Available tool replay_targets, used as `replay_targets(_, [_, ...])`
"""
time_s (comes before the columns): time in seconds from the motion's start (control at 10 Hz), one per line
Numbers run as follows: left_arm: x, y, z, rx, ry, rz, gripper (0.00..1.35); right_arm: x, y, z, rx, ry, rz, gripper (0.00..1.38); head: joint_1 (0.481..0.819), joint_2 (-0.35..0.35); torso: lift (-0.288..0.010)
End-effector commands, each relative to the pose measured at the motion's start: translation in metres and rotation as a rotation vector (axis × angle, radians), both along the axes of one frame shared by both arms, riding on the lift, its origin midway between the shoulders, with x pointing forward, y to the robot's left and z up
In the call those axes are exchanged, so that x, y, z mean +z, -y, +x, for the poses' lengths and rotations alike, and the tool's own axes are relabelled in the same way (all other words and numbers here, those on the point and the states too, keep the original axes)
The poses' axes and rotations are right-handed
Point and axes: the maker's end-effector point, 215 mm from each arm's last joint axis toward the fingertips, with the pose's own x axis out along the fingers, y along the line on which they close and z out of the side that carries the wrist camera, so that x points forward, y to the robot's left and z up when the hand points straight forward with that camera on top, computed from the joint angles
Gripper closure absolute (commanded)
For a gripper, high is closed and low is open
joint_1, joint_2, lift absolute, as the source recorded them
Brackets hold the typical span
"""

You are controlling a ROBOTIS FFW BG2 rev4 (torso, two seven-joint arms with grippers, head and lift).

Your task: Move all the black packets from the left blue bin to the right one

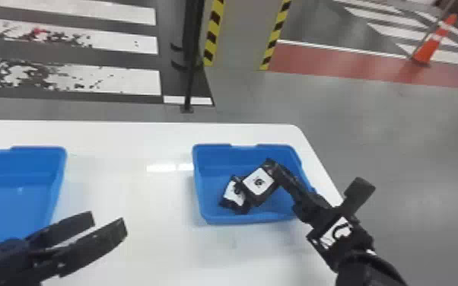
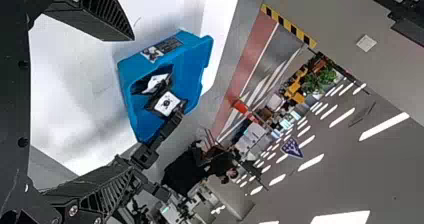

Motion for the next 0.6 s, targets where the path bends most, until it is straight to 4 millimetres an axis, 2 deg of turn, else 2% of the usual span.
replay_targets(0.0, [0.001, -0.015, 0.003, 0.032, 0.013, 0.020, 0.14, 0.014, 0.014, -0.005, -0.034, 0.056, -0.045, 0.47, 0.695, -0.310, -0.140])
replay_targets(0.1, [0.002, -0.032, 0.010, 0.069, 0.028, 0.046, 0.14, 0.029, 0.014, -0.015, -0.046, 0.097, -0.099, 0.26, 0.695, -0.312, -0.140])
replay_targets(0.2, [0.005, -0.057, 0.019, 0.117, 0.051, 0.092, 0.14, 0.051, 0.008, -0.032, -0.060, 0.138, -0.157, 0.12, 0.695, -0.308, -0.140])
replay_targets(0.3, [0.004, -0.084, 0.025, 0.166, 0.058, 0.135, 0.14, 0.070, 0.001, -0.056, -0.080, 0.172, -0.214, 0.11, 0.695, -0.288, -0.140])
replay_targets(0.5, [0.000, -0.134, 0.032, 0.256, 0.063, 0.220, 0.14, 0.094, -0.012, -0.106, -0.115, 0.200, -0.280, 0.11, 0.695, -0.207, -0.140])
